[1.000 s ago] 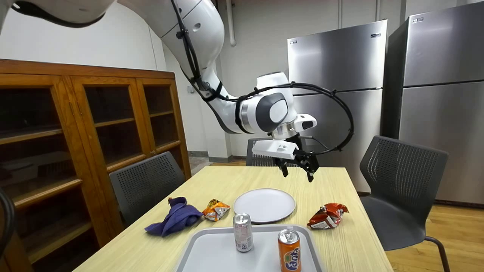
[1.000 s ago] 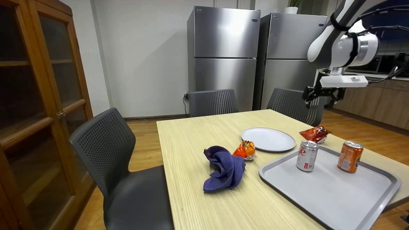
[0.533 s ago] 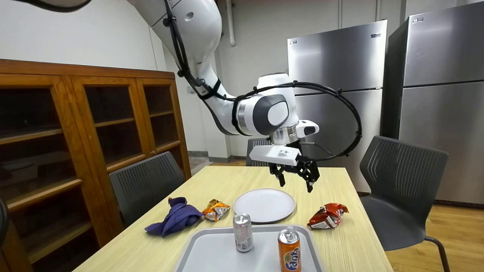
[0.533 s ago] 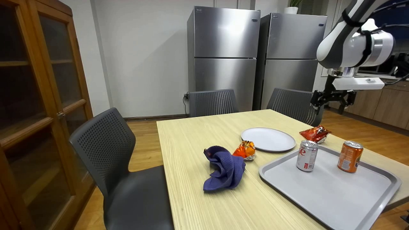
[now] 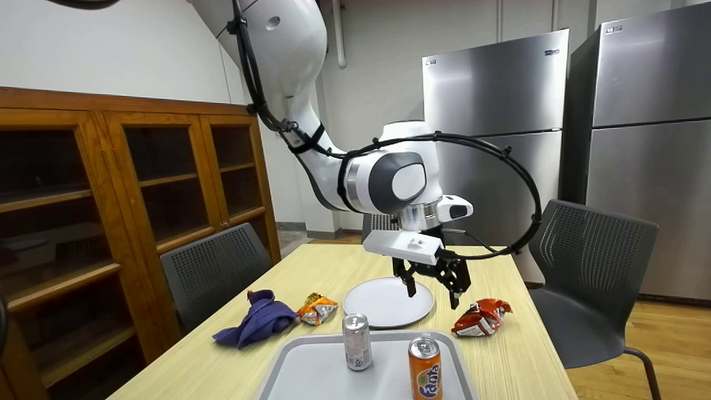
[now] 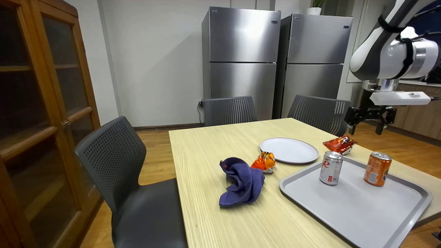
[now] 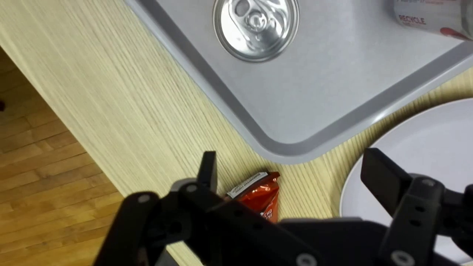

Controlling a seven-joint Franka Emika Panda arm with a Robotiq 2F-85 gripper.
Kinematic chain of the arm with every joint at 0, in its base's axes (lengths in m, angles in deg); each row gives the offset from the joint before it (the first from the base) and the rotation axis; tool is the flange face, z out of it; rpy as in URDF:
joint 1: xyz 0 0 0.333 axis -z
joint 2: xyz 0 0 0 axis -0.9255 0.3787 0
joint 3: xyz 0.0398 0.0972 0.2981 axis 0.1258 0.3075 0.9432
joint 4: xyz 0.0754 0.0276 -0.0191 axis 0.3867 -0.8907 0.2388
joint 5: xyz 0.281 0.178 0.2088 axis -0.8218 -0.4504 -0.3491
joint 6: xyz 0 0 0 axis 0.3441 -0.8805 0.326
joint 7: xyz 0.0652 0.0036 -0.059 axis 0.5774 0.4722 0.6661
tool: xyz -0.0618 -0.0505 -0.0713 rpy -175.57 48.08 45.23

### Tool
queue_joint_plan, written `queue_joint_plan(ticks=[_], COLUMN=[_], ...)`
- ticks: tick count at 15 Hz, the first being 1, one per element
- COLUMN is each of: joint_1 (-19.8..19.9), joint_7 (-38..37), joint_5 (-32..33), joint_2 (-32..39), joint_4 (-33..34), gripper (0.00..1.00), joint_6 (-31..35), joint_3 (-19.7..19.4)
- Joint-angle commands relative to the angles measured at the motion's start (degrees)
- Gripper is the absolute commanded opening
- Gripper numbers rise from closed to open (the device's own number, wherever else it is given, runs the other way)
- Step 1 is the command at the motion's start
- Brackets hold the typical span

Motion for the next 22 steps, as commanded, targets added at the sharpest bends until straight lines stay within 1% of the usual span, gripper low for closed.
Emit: queue_joint_plan(ticks=[1,9,22], joint_1=[1.34,1.62,1.26], joint_7=[2.25,2.33,2.16], joint_5=[-0.09,0.85,2.22], joint_2=[-2.86,-2.58,-1.18], joint_4=[-3.21,-5.54,-8.17], gripper=[1.00,1.00,1.00], joint_6=[-1.29,-1.13,-0.63], joint_3=[0.42,-0.66,-1.37])
